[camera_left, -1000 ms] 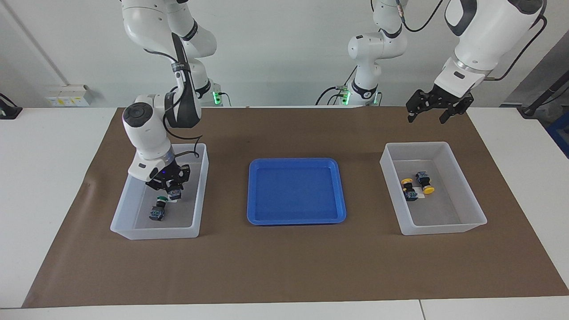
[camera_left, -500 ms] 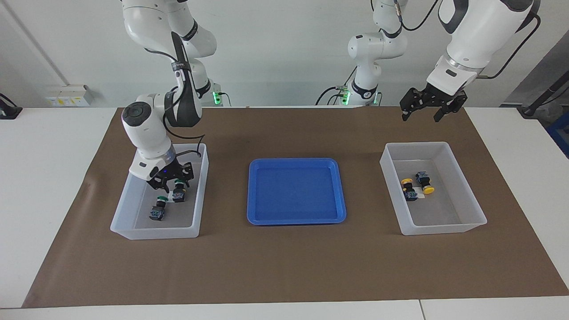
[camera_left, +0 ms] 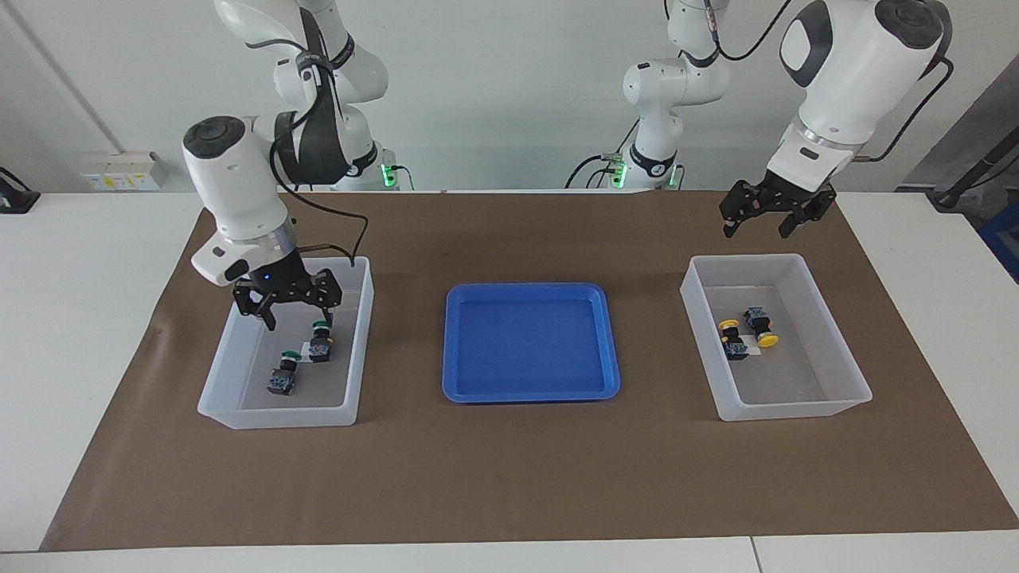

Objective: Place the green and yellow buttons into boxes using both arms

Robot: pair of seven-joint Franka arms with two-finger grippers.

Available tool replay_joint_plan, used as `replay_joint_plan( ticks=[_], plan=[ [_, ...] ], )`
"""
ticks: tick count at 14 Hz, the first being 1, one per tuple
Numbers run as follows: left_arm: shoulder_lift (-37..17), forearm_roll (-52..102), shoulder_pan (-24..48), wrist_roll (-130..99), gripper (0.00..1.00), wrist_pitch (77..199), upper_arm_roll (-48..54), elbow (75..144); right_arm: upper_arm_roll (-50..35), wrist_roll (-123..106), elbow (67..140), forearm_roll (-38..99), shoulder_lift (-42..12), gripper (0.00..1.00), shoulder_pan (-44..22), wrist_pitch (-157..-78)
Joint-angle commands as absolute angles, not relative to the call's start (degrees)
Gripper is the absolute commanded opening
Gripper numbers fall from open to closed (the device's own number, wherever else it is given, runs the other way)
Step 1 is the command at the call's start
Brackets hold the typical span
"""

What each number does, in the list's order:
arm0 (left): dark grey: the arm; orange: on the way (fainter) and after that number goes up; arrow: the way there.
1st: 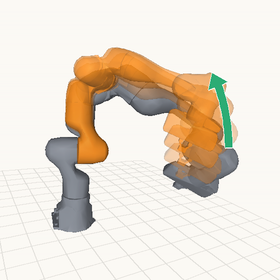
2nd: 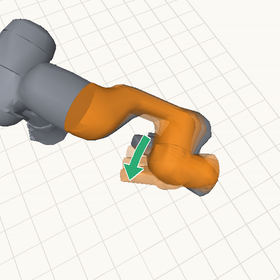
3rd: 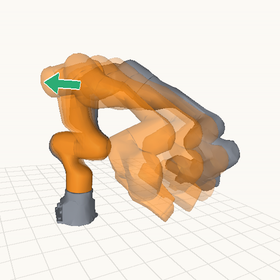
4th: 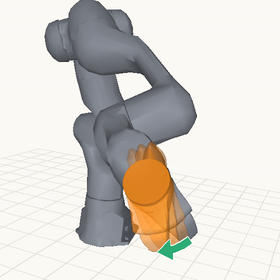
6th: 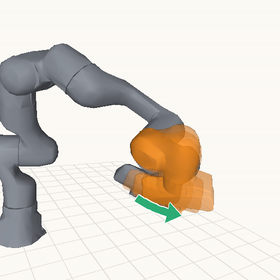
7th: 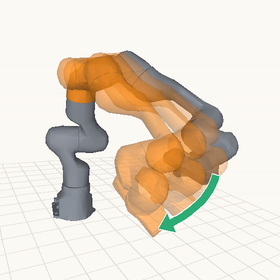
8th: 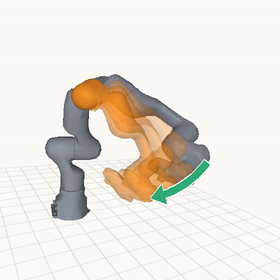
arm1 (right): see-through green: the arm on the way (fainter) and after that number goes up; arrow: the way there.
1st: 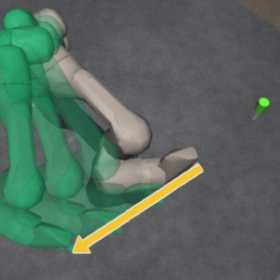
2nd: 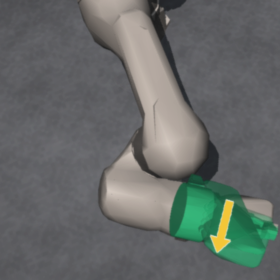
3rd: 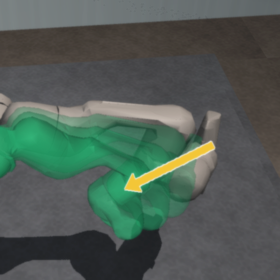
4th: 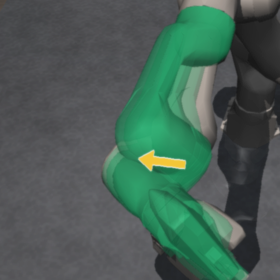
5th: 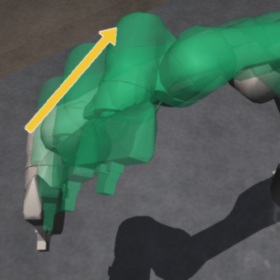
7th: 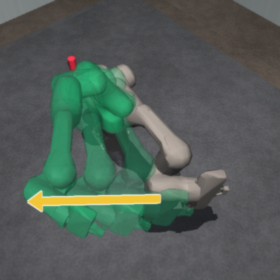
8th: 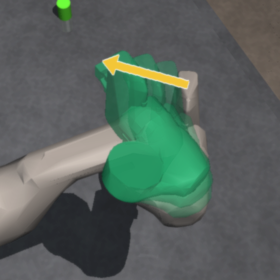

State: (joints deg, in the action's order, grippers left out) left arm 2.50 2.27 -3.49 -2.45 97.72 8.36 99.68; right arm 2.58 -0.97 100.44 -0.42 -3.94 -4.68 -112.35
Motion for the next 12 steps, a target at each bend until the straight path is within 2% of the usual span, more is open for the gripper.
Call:
replay_joint_plan(
  ticks=[1, 3, 5, 7, 12],
  plan=[
    [4.4, 1.93, -4.04, -2.81, 1.0, 97.91, 8.35, 101.51, 2.37, 1.4, 94.15, -1.41, -1.77, 1.0, -2.9, -102.17],
    [4.31, 1.93, -4.04, -2.9, 1.0, 96.51, 8.26, 100.55, 2.9, 1.5, 90.81, -1.41, -0.27, 1.0, -2.11, -95.48],
    [3.61, 1.93, -5.0, -2.73, 1.0, 92.22, 8.35, 96.09, 2.9, 2.45, 90.26, -0.7, 2.01, 1.0, -0.89, -91.86],
    [2.29, 1.85, -5.01, -2.72, 1.0, 89.48, 8.35, 93.08, 2.9, 3.6, 92.19, -0.79, 3.25, 1.0, -0.62, -90.19],
    [2.37, 1.85, -4.92, -2.81, 1.0, 89.39, 8.35, 93.08, 2.81, 3.26, 93.25, -1.05, 3.69, 1.0, -0.79, -90.09]
  ],
)
